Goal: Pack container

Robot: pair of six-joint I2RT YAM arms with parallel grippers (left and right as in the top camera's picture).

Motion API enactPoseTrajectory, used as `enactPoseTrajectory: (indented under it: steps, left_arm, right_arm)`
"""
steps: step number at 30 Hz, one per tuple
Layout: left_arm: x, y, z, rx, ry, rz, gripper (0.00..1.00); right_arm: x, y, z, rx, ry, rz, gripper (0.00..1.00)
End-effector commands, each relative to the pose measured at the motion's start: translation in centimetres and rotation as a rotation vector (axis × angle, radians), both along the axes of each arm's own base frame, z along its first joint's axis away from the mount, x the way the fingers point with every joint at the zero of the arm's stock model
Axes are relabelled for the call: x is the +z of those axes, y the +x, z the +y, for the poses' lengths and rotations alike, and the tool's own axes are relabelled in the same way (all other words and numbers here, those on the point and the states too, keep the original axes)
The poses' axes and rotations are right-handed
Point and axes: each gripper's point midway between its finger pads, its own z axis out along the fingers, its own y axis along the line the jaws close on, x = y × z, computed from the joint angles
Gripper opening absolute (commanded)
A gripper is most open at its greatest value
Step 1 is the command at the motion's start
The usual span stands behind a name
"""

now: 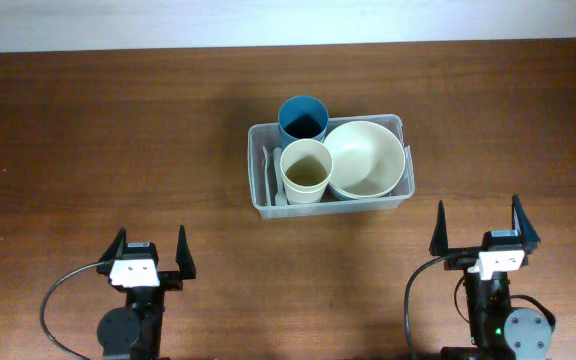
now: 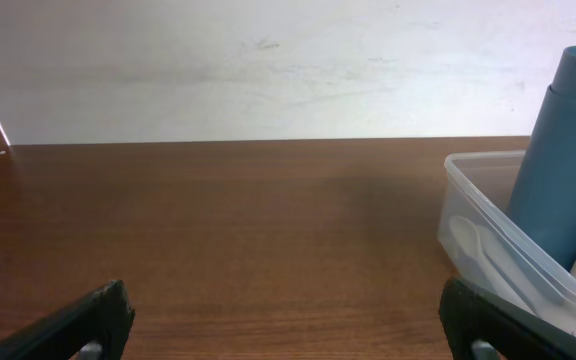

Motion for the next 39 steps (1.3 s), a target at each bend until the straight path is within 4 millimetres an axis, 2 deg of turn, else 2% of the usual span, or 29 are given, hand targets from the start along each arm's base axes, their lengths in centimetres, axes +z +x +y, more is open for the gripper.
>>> enactPoseTrajectory:
  steps: [1, 12, 17, 24, 28, 39]
  left_arm:
    - [-0.1, 0.0, 0.3, 0.011, 0.019, 0.002, 1.0]
    - [-0.1, 0.0, 0.2, 0.01, 0.019, 0.002, 1.0]
    - [-0.1, 0.0, 0.2, 0.01, 0.019, 0.002, 1.0]
    - [-0.1, 0.0, 0.2, 0.01, 0.019, 0.002, 1.0]
    - [-0.1, 0.0, 0.3, 0.011, 0.019, 0.002, 1.0]
    - [-0.1, 0.0, 0.3, 0.011, 0.019, 0.002, 1.0]
  right_arm:
    - [-1.0, -0.3, 0.0, 0.006, -0.004, -0.016, 0.99]
    - [-3.7, 0.1, 0.0, 0.009, -0.005, 0.01, 0.98]
    - [-6.1, 0.5, 0.0, 0.014, 0.001, 0.07, 0.99]
    - [-8.0, 0.6, 0.0, 0.014, 0.008, 0.147, 0.99]
    - [-10.0, 0.5, 0.0, 0.013, 0.016, 0.23, 0.99]
    - [-10.0, 0.5, -0.1, 0.01, 0.016, 0.229, 0.99]
